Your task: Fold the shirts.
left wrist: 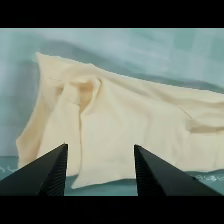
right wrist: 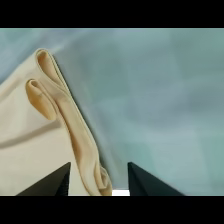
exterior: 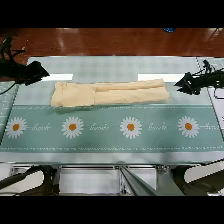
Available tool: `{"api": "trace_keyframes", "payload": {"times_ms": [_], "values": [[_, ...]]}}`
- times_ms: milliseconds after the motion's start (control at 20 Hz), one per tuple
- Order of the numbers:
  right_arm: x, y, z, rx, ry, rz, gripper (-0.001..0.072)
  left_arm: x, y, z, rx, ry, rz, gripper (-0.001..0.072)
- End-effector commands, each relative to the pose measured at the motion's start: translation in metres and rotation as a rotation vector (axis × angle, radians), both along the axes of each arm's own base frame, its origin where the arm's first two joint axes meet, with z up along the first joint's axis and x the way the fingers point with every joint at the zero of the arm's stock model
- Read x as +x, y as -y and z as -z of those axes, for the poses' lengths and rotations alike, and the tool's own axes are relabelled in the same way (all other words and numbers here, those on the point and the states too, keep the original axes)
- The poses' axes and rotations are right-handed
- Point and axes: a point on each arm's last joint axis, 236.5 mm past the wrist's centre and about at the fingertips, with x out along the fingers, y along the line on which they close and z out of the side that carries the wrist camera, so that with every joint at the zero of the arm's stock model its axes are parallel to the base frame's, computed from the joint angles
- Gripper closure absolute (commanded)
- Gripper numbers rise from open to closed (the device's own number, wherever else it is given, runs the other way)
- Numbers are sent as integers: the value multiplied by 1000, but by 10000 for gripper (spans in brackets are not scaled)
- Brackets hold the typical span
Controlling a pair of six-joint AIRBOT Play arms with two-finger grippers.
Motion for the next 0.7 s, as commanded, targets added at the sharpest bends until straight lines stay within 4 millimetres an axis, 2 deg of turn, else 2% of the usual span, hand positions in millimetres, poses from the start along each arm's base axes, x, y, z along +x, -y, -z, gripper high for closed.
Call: {"api": "trace_keyframes", "payload": {"times_ms": [0, 100, 200, 250, 350, 400, 450, 500, 600, 650], "values": [[-1, -39, 20, 65, -38, -48, 294, -44, 46, -7, 12, 112, 64, 201], [2, -63, 28, 97, -48, -70, 294, -63, 71, 6, -3, 80, 116, 200], [5, -87, 30, 133, -51, -92, 312, -66, 92, 11, -20, 63, 154, 201], [7, -96, 28, 144, -43, -103, 374, -66, 101, 12, -37, 65, 167, 200], [11, -110, 13, 169, -10, -140, 677, -63, 115, 17, -53, 61, 187, 201], [10, -111, 1, 167, 11, -175, 692, -63, 119, 21, -58, 51, 192, 213], [7, -107, -10, 146, 25, -190, 692, -64, 122, 25, -67, 36, 195, 378], [0, -96, -20, 83, 32, -219, 693, -64, 126, 29, -80, 23, 196, 676], [-27, -66, -42, -99, 28, -268, 693, -61, 139, 33, -122, 13, 206, 685], [-43, -54, -54, -167, 35, -284, 693, -58, 152, 33, -158, 26, 223, 685]]}}
